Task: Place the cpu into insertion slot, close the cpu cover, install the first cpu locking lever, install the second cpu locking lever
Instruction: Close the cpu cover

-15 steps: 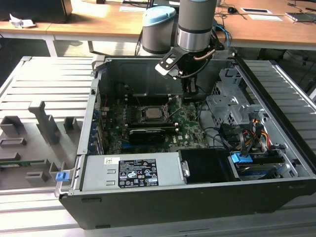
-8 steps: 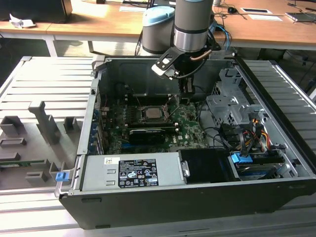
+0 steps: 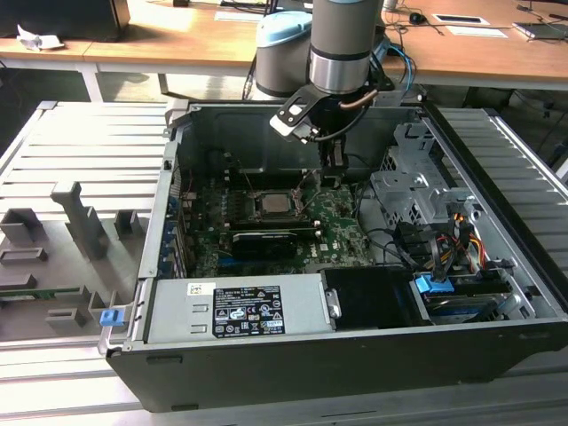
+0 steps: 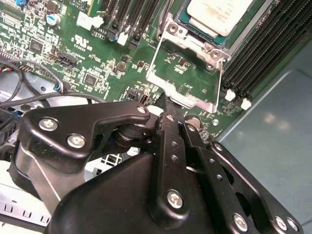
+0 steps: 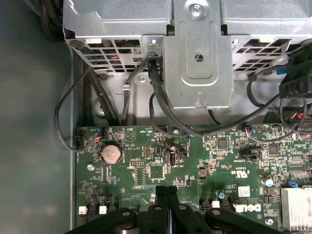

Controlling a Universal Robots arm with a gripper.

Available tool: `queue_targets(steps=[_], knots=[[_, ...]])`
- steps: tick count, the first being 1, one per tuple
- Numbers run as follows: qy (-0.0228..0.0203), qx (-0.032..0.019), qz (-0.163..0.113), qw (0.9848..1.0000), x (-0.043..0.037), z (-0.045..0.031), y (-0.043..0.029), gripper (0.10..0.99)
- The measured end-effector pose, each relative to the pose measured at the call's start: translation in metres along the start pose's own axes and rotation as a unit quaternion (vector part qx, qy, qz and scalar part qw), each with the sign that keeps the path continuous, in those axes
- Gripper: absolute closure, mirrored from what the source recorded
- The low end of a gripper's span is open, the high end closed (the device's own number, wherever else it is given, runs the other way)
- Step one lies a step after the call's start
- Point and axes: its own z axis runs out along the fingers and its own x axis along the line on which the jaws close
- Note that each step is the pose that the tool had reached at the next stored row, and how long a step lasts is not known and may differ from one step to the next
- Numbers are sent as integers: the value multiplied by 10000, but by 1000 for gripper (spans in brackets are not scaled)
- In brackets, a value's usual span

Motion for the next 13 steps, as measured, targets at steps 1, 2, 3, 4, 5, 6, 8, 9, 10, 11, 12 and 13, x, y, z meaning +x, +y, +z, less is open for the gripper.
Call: queue_targets(steps=[1, 2, 3, 4, 5, 6, 8, 9, 10, 11, 12, 13], knots=[[0, 0, 0, 10000, 0, 0, -6, 980], [0, 0, 0, 10000, 0, -1, -14, 980], [0, 0, 0, 10000, 0, -2, -22, 980], [0, 0, 0, 10000, -1, -2, -26, 980], [0, 0, 0, 10000, -1, -2, -33, 980], [0, 0, 0, 10000, -1, -3, -41, 980], [0, 0, 0, 10000, -1, -4, -58, 980], [0, 0, 0, 10000, -1, -4, -64, 980], [0, 0, 0, 10000, -2, -5, -77, 980], [0, 0, 0, 10000, -2, -7, -97, 980], [0, 0, 0, 10000, -3, -8, -119, 980], [0, 0, 0, 10000, -3, -9, -132, 980]])
